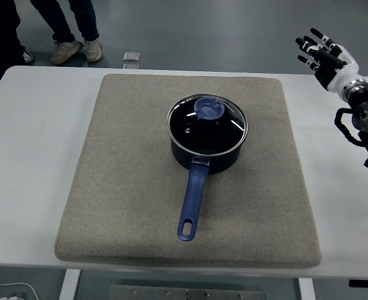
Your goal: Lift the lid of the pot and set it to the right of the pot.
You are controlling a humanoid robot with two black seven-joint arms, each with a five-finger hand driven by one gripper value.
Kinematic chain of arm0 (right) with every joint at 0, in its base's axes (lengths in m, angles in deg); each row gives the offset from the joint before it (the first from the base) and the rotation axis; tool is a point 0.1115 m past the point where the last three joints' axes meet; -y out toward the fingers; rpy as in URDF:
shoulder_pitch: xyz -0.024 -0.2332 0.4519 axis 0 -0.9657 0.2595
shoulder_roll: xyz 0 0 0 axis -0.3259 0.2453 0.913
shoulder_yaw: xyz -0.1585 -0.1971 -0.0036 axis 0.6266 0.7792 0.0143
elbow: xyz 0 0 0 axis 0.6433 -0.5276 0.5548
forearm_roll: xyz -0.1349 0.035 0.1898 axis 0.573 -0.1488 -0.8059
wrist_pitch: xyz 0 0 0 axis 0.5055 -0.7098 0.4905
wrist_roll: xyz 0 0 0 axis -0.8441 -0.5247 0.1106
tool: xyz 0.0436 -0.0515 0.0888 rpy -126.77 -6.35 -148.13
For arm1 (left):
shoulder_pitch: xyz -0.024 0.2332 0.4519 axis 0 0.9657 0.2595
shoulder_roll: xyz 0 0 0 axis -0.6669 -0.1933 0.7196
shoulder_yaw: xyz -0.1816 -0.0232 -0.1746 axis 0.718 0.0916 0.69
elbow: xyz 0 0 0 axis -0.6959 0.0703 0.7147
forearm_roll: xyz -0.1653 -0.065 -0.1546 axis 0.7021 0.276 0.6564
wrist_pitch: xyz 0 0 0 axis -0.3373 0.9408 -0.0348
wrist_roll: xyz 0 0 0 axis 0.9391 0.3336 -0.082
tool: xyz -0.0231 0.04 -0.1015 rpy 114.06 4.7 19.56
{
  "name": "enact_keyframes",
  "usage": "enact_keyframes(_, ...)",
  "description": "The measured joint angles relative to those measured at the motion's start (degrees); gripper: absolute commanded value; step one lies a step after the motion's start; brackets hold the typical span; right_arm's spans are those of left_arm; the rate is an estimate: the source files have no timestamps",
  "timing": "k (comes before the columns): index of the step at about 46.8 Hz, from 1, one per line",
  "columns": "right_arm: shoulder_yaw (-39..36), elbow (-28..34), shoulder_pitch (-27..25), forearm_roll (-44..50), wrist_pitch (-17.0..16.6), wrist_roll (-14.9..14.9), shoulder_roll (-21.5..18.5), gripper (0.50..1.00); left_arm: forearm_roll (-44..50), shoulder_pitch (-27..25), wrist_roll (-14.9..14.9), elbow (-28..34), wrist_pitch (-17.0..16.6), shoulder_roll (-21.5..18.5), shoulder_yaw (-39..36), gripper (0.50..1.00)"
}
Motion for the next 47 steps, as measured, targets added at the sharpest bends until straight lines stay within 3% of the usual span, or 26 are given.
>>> enact_keyframes(47,-0.4,0.1,0.3,-0.2,0.0,0.1,0.2,0.901,0.1,0.0,-0.1,0.0,0.0,0.0,0.1,1.0)
